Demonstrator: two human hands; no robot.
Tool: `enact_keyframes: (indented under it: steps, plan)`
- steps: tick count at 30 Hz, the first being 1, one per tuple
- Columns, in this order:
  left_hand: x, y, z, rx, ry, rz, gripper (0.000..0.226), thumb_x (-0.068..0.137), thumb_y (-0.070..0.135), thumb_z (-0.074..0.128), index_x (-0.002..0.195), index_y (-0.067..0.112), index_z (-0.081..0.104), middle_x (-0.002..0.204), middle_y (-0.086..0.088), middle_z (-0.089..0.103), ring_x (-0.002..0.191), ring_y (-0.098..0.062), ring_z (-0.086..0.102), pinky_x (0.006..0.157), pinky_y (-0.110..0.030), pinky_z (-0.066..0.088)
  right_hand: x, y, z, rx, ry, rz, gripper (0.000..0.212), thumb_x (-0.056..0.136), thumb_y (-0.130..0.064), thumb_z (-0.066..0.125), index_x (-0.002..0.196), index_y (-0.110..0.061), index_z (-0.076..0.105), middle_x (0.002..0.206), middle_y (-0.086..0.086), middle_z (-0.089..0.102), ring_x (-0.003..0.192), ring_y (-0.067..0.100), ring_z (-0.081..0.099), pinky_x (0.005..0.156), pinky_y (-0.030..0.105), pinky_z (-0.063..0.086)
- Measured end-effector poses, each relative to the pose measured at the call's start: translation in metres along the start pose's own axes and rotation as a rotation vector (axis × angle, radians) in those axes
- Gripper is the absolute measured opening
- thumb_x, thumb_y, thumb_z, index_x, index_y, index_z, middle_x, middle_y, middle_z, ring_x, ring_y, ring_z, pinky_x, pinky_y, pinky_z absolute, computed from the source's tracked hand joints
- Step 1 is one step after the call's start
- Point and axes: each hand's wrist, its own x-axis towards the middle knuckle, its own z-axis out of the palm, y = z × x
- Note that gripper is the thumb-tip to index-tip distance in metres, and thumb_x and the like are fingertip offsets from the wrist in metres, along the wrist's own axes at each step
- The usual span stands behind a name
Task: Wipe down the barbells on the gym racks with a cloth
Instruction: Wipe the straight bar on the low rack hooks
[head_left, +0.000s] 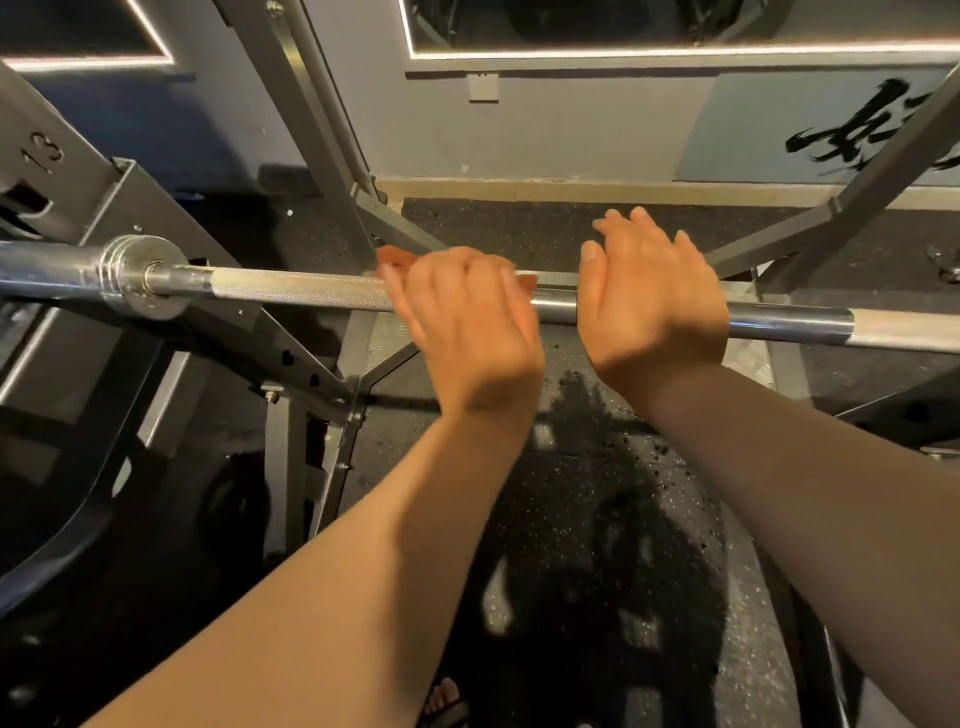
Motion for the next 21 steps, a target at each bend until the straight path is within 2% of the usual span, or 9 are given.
enact_keyframes:
  steps: [3,6,9,14,17,19,21]
  plan:
    - [-0.009,0.014,0.012,-0.020,-0.002,0.175,0.017,0.099,0.013,0.055,0.098,0.008,0.071,0.104,-0.010,0.066,0.110,-0.034,0.060,0.114,-0.064,0.025,0.003,0.000,-0.002,-0.017,-0.057,0.031,0.049,0.110,-0.033,0.027,0.149,-0.010,0.047,0.155,0.009,0.048,0.152,0.025,0.032,0.123,0.049,0.024]
    - [-0.009,-0.002,0.000,0.002,-0.070,0.298,0.021,0.101,0.019,0.053,0.111,0.012,0.071,0.115,-0.005,0.066,0.120,-0.029,0.057,0.120,-0.057,0.022,0.003,0.001,-0.003,-0.019,-0.080,0.049,0.049,0.110,-0.034,0.026,0.148,-0.010,0.047,0.154,0.010,0.050,0.151,0.026,0.033,0.122,0.051,0.026]
    - [-0.002,-0.026,-0.017,-0.013,-0.110,0.263,0.024,0.102,0.021,0.048,0.116,0.015,0.067,0.123,-0.002,0.062,0.125,-0.026,0.051,0.123,-0.052,0.015,0.000,0.001,-0.001,-0.018,-0.047,0.026,0.051,0.109,-0.034,0.025,0.145,-0.008,0.050,0.150,0.012,0.054,0.150,0.029,0.036,0.121,0.052,0.027]
    - [-0.003,0.000,-0.007,-0.042,-0.026,0.029,0.027,0.101,0.027,0.047,0.101,0.016,0.072,0.109,-0.006,0.060,0.116,-0.032,0.052,0.118,-0.061,0.016,-0.001,-0.002,0.000,-0.032,-0.039,0.044,0.052,0.109,-0.036,0.024,0.144,-0.011,0.052,0.149,0.011,0.055,0.150,0.026,0.036,0.123,0.048,0.023]
    - [-0.007,0.009,0.003,-0.020,-0.019,0.145,0.023,0.099,0.030,0.056,0.102,0.018,0.075,0.107,-0.006,0.062,0.113,-0.032,0.054,0.118,-0.063,0.017,-0.002,-0.002,-0.003,-0.031,-0.063,0.003,0.059,0.105,-0.041,0.016,0.139,-0.015,0.057,0.151,0.007,0.053,0.150,0.026,0.035,0.122,0.048,0.025]
    - [-0.006,-0.007,-0.003,0.000,-0.053,0.243,0.025,0.101,0.031,0.055,0.110,0.017,0.074,0.110,-0.005,0.063,0.113,-0.030,0.055,0.119,-0.059,0.020,-0.001,0.000,-0.005,-0.042,-0.093,-0.048,0.064,0.103,-0.043,0.011,0.137,-0.017,0.059,0.156,0.005,0.049,0.152,0.027,0.033,0.122,0.048,0.025]
    - [-0.004,-0.022,-0.009,-0.009,-0.067,0.261,0.026,0.103,0.031,0.053,0.114,0.017,0.072,0.115,-0.003,0.063,0.115,-0.027,0.055,0.119,-0.057,0.021,-0.001,0.000,-0.004,-0.049,-0.095,-0.058,0.064,0.104,-0.042,0.012,0.138,-0.017,0.059,0.157,0.005,0.047,0.152,0.027,0.032,0.123,0.048,0.024]
